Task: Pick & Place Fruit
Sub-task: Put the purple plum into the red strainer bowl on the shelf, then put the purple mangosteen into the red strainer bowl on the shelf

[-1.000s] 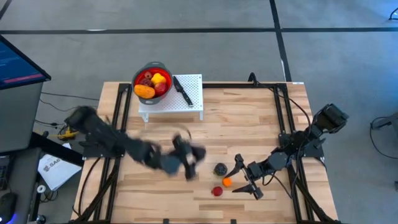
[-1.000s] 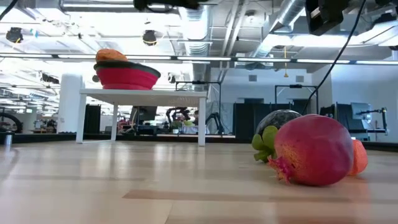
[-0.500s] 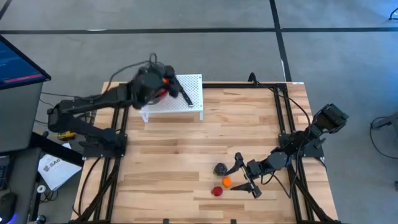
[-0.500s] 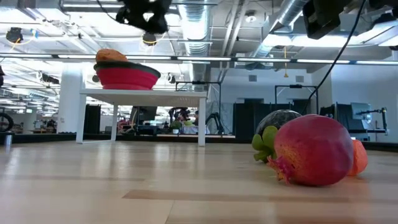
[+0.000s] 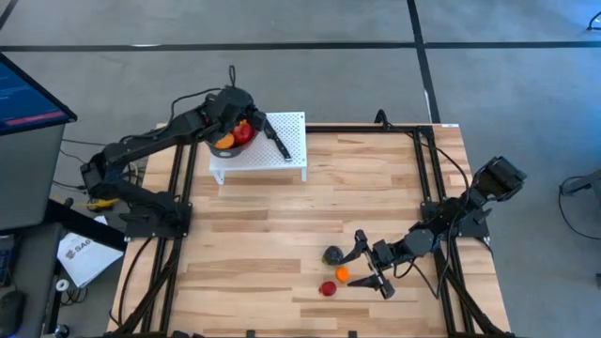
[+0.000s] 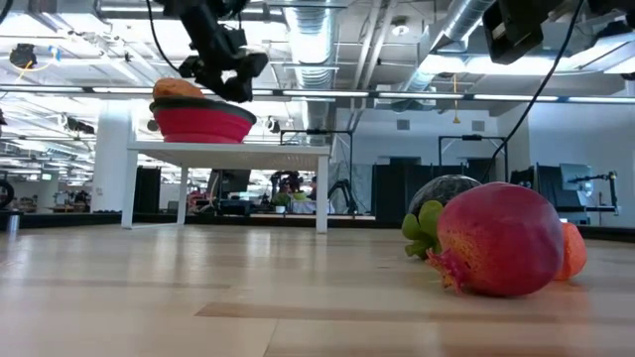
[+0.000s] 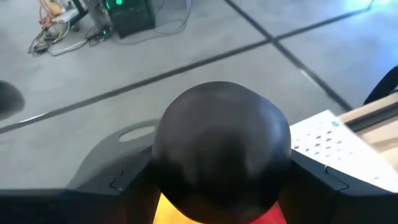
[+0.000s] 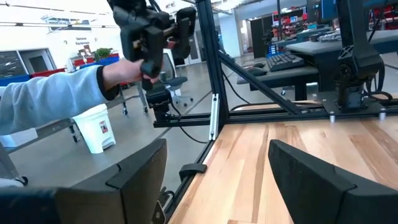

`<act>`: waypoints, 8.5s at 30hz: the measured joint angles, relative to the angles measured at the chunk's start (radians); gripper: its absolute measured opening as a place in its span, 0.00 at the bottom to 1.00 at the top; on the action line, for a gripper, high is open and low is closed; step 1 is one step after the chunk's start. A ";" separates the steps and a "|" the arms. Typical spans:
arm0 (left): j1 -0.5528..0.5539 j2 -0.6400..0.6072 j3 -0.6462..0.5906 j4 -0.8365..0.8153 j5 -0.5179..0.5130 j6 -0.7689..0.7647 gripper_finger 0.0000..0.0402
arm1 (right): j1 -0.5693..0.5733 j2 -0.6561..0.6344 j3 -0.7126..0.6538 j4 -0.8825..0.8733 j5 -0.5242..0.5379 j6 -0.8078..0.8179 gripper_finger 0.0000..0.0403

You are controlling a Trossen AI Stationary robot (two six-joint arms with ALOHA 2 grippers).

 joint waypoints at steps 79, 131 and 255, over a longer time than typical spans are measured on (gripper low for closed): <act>0.112 0.025 0.000 -0.103 -0.009 -0.065 0.83 | 0.000 0.000 0.000 0.000 0.001 0.026 0.69; -0.982 0.837 -0.001 0.992 -0.012 -0.211 0.71 | 0.269 0.018 -0.179 0.326 0.478 -0.263 0.69; -1.156 0.570 0.000 0.952 -0.249 1.101 0.77 | -0.278 0.388 0.084 0.411 -0.401 0.081 0.66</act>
